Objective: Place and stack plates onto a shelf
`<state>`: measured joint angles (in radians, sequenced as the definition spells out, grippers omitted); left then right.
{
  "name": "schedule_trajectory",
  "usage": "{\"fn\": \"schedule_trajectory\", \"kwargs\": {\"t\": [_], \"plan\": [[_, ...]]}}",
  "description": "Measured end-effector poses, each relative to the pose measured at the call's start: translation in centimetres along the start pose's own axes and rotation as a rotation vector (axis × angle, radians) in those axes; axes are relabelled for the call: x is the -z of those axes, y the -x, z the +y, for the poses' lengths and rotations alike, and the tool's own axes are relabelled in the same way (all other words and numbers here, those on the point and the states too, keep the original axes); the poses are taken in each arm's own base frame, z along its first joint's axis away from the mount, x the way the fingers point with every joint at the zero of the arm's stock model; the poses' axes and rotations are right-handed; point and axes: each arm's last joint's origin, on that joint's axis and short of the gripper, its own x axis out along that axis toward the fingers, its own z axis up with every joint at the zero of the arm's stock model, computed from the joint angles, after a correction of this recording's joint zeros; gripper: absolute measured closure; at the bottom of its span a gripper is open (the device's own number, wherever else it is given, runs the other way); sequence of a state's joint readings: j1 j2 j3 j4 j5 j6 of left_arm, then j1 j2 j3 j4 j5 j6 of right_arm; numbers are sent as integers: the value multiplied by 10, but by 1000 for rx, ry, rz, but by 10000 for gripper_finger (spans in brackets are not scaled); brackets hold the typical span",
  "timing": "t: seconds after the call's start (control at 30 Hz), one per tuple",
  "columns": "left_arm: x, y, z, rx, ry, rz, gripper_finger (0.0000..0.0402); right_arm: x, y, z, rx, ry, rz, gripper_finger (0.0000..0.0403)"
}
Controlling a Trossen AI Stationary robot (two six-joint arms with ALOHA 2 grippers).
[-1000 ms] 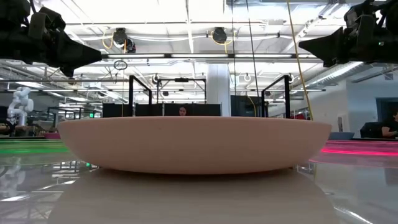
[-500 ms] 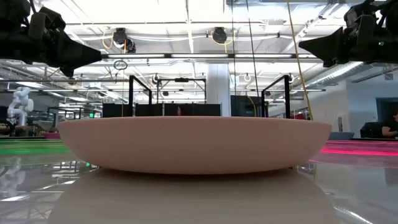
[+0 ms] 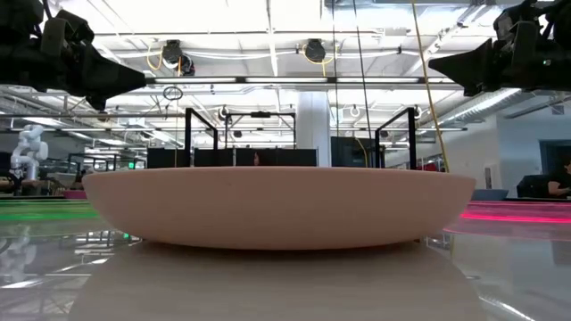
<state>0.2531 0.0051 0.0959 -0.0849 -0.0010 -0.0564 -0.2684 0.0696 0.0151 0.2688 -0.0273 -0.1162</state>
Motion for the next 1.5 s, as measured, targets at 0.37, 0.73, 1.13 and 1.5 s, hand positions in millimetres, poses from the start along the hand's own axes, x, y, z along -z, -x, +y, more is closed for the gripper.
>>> {"fn": "schedule_trajectory", "kwargs": {"t": [0.37, 0.73, 1.13, 1.5], "plan": [[0, 0, 0, 0, 0, 0, 309, 0, 0, 0, 0, 0, 0, 403], [0, 0, 0, 0, 0, 0, 309, 0, 0, 0, 0, 0, 0, 403], [0, 0, 0, 0, 0, 0, 309, 0, 0, 0, 0, 0, -1, 403], [0, 0, 0, 0, 0, 0, 309, -12, 1, -1, 14, 17, -128, 403]]}}
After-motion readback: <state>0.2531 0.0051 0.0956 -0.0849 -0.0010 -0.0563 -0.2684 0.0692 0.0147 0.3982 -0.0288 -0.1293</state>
